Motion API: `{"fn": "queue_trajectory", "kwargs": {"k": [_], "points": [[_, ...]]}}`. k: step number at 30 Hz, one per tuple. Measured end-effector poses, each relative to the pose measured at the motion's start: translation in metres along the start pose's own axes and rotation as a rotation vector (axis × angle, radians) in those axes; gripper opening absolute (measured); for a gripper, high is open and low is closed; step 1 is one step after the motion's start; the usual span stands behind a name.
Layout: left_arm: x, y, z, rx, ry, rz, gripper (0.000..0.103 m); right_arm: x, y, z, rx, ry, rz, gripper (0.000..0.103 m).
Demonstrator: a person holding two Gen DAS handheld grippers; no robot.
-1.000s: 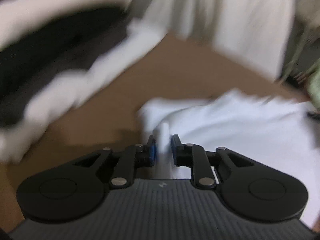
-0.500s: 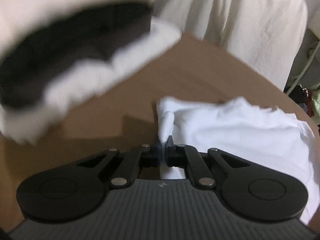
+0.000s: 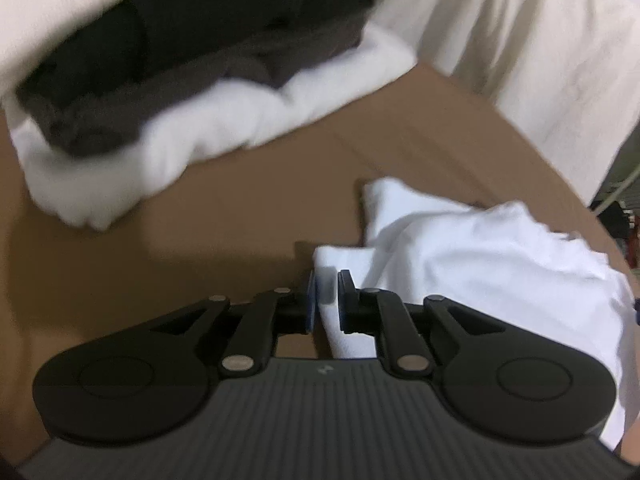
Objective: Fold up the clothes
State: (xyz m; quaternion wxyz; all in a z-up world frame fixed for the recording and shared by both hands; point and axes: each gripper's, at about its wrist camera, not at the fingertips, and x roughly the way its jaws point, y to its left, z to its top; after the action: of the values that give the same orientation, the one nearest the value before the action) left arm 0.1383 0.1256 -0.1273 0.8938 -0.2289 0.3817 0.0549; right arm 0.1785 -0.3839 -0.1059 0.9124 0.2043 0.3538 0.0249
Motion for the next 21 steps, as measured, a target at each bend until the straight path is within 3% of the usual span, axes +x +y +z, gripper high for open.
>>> {"fn": "queue_trajectory", "kwargs": {"k": [3,4,6,7,8,10,11,13,15,18,21], "points": [[0.005,0.0,0.007,0.01,-0.018,-0.068,0.028,0.015,0.009,0.009,-0.082,-0.009,-0.011,0.052],[0.011,-0.001,0.01,0.013,-0.017,-0.087,0.042,0.02,0.011,0.013,-0.107,-0.011,-0.021,0.052],[0.026,-0.002,0.011,0.009,-0.005,-0.095,0.045,0.03,0.016,0.019,-0.155,-0.016,-0.039,0.052],[0.032,-0.003,0.008,0.015,-0.009,-0.083,0.033,0.034,0.014,0.02,-0.159,-0.024,-0.032,0.051],[0.038,-0.003,0.005,0.022,-0.014,-0.069,0.003,0.037,0.013,0.02,-0.164,-0.034,-0.023,0.012],[0.038,-0.013,-0.001,0.093,-0.05,-0.036,0.003,0.03,0.014,0.018,-0.195,-0.111,-0.002,0.006],[0.03,-0.019,-0.003,0.123,-0.106,-0.035,0.003,0.025,0.016,0.017,-0.217,-0.159,0.003,0.006],[0.01,-0.029,0.0,0.138,-0.201,-0.056,0.003,0.014,0.021,0.018,-0.257,-0.238,-0.008,0.006],[0.005,-0.032,0.003,0.153,-0.243,-0.031,0.003,0.01,0.014,0.023,-0.245,-0.275,-0.017,0.005],[0.032,-0.022,-0.003,0.133,-0.132,0.044,0.003,0.019,-0.003,0.026,-0.192,-0.261,-0.055,0.004],[0.035,-0.028,-0.005,0.14,-0.096,0.081,0.004,0.038,-0.001,0.016,-0.219,-0.191,-0.144,0.005]]}}
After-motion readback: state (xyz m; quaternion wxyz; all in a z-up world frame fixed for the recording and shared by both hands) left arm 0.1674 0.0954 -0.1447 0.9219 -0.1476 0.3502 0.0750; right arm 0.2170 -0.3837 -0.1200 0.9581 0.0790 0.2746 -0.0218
